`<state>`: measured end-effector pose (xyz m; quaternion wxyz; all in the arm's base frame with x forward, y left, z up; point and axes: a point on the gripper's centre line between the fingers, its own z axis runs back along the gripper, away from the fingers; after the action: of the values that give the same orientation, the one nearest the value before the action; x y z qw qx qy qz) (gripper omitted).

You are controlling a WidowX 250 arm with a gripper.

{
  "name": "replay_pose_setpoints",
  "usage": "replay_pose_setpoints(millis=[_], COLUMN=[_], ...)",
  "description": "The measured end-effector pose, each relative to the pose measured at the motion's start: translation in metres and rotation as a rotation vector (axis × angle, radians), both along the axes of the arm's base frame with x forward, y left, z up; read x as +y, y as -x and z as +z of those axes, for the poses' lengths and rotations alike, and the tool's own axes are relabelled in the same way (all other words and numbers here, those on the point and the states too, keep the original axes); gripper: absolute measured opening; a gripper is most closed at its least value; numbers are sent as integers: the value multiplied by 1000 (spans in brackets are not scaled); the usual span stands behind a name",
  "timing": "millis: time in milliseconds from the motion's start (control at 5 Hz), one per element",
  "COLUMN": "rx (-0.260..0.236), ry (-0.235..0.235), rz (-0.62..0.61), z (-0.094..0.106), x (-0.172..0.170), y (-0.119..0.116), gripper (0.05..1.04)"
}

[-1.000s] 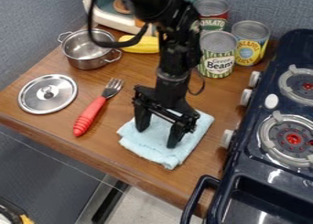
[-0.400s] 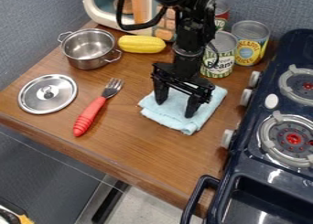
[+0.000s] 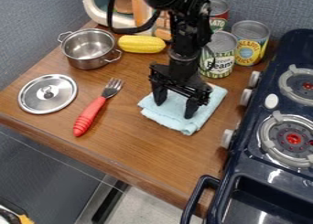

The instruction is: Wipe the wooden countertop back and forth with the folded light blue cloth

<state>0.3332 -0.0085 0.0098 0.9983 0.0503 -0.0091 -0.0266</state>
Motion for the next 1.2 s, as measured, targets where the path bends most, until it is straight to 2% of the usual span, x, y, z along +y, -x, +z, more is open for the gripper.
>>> replay_pose_setpoints(millis=[200,400,800,1000,1200], rx=[-15,-15,5,-9,-69], ry=[45,79,83,88,92], rz=[29,49,71,60,44], z=[23,40,38,40,56], x=[2,1,3,3,3], y=[5,-3,-5,-2,6], gripper=[999,999,999,999,999])
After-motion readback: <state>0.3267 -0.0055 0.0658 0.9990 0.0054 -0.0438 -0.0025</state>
